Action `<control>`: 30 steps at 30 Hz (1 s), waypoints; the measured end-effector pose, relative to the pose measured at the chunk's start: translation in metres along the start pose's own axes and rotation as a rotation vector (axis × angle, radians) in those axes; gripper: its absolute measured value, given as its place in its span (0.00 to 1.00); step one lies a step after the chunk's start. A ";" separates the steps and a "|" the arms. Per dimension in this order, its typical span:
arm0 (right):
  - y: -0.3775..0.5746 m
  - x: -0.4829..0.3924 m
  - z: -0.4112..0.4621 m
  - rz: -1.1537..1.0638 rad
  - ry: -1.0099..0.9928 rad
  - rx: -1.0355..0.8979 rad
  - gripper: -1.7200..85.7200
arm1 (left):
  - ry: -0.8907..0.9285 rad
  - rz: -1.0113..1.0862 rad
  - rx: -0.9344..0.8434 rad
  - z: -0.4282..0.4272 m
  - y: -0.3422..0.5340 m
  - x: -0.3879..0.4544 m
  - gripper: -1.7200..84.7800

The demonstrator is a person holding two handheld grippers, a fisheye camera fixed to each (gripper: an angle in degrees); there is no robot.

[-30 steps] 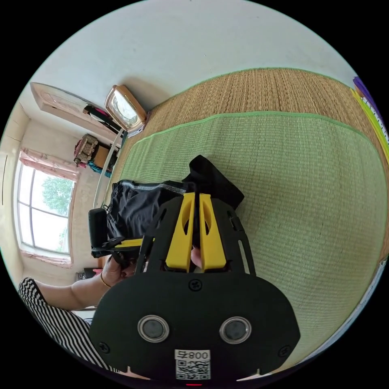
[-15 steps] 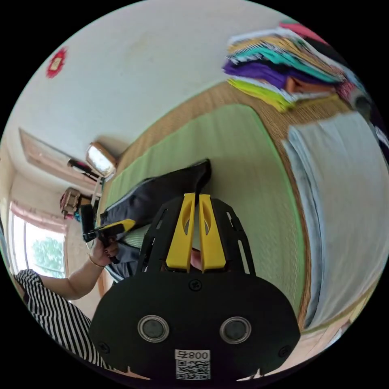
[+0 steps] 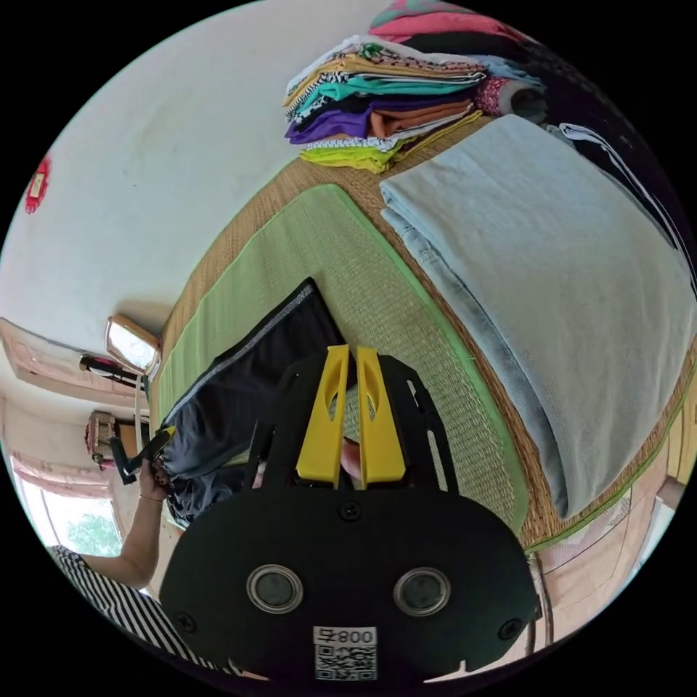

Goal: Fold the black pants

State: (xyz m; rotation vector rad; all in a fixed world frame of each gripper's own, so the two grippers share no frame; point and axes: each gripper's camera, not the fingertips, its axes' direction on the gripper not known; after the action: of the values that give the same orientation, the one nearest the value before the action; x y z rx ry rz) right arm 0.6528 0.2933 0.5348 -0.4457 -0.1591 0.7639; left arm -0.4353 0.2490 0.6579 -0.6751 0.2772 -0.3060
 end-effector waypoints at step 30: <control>-0.123 -0.101 0.089 -0.226 0.098 -0.194 0.02 | -0.078 -0.067 0.014 -0.007 -0.058 -0.017 0.02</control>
State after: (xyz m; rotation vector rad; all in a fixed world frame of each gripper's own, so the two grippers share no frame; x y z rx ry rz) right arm 0.6320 0.1743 0.6709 -0.6367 -0.1897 0.5058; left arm -0.4638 0.2086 0.6926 -0.6817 0.1776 -0.3447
